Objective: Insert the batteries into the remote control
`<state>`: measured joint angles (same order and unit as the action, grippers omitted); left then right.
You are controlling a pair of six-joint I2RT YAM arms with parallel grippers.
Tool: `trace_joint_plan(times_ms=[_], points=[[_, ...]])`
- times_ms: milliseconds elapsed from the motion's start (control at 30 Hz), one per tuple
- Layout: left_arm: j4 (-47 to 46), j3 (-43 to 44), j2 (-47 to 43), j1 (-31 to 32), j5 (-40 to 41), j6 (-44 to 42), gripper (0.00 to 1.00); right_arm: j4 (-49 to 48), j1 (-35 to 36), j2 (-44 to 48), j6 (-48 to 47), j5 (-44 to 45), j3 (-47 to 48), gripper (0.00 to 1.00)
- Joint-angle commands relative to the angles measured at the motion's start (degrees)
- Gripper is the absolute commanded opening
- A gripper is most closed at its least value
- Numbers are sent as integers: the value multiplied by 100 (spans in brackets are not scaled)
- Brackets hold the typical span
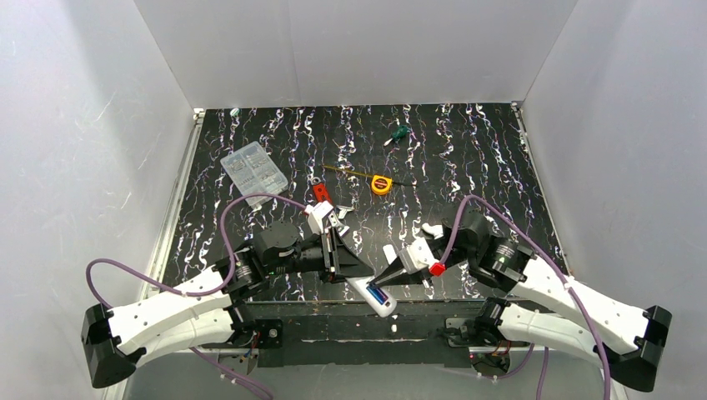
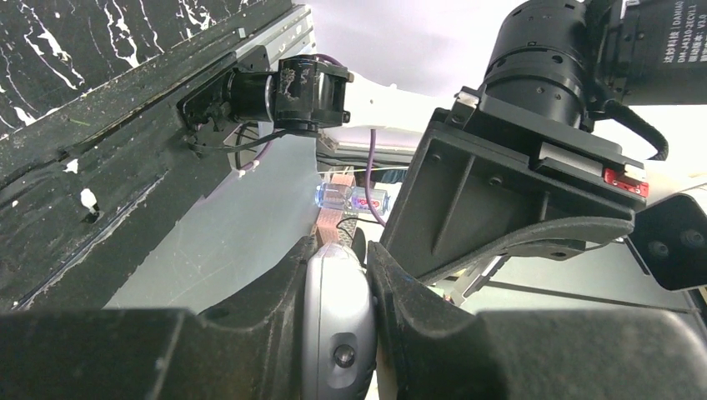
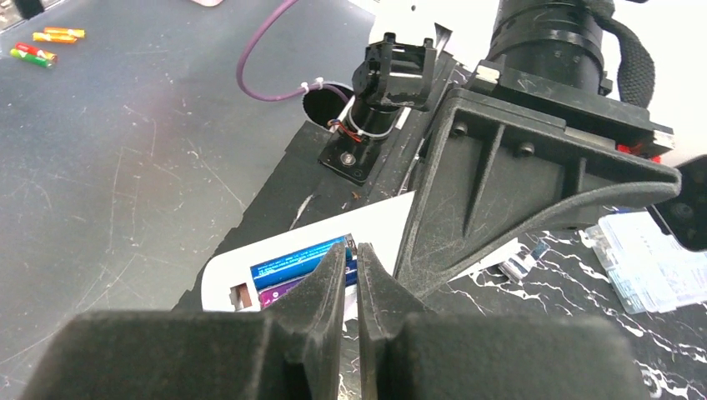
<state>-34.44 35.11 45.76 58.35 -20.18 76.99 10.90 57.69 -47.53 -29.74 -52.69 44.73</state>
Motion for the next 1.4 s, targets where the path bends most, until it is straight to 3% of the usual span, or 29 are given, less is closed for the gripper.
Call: trace_joint_plan(times_ms=[0,767,1367], points=[[-1244,196,-49,-68,-21,145,0,467,7,297,672,12,-425,16],[-2260,245,208,-68,128,193,0,-307,5,1104,1582,729,-1200,23],[-2283,231,164,-69,173,163,0,-460,5,1673,1818,1237,-1571,24]])
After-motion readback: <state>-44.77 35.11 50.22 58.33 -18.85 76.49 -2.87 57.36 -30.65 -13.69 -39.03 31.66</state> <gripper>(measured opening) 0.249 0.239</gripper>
